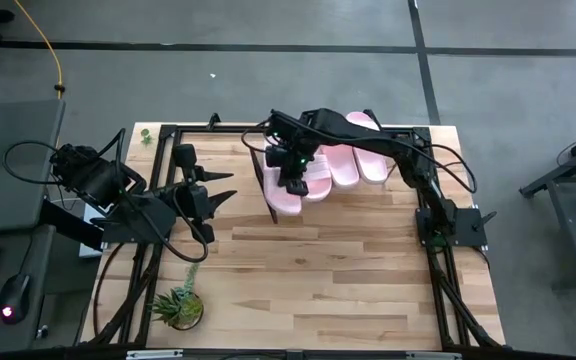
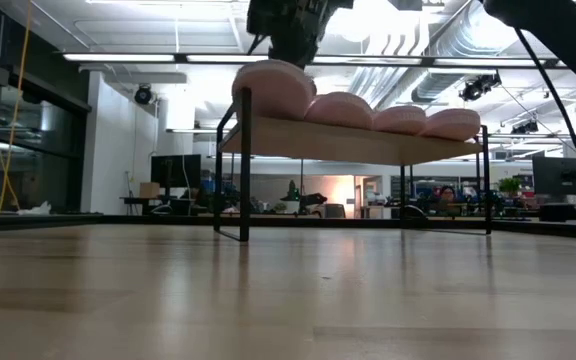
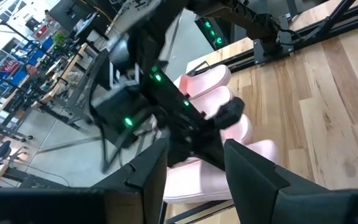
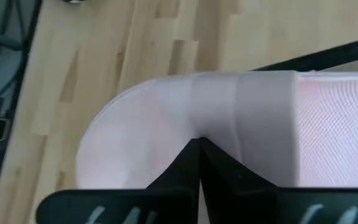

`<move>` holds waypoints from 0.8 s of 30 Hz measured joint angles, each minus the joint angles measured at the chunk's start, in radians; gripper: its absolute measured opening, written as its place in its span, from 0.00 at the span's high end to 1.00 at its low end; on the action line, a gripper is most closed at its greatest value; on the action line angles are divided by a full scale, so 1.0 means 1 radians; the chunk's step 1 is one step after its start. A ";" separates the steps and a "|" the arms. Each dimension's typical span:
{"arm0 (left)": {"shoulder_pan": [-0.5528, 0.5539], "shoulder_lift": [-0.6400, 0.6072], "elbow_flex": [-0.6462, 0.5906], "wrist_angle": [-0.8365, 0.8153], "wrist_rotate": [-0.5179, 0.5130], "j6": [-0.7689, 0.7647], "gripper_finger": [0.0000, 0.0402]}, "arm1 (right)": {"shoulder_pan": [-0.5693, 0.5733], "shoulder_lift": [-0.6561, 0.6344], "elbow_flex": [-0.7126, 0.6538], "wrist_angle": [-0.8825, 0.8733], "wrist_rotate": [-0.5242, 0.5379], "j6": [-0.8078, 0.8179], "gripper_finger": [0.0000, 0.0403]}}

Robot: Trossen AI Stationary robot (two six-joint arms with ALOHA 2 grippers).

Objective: Pick and place slides into the shelf
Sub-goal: Put the pink slide on the shelf

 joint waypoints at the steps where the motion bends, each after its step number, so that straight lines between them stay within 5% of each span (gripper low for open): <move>1: 0.000 0.000 0.000 -0.001 0.000 0.000 0.64 | 0.001 0.000 0.025 -0.018 0.020 0.000 1.00; 24: 0.000 0.000 0.000 -0.002 0.000 0.001 0.64 | 0.055 -0.043 0.040 -0.096 0.078 0.008 1.00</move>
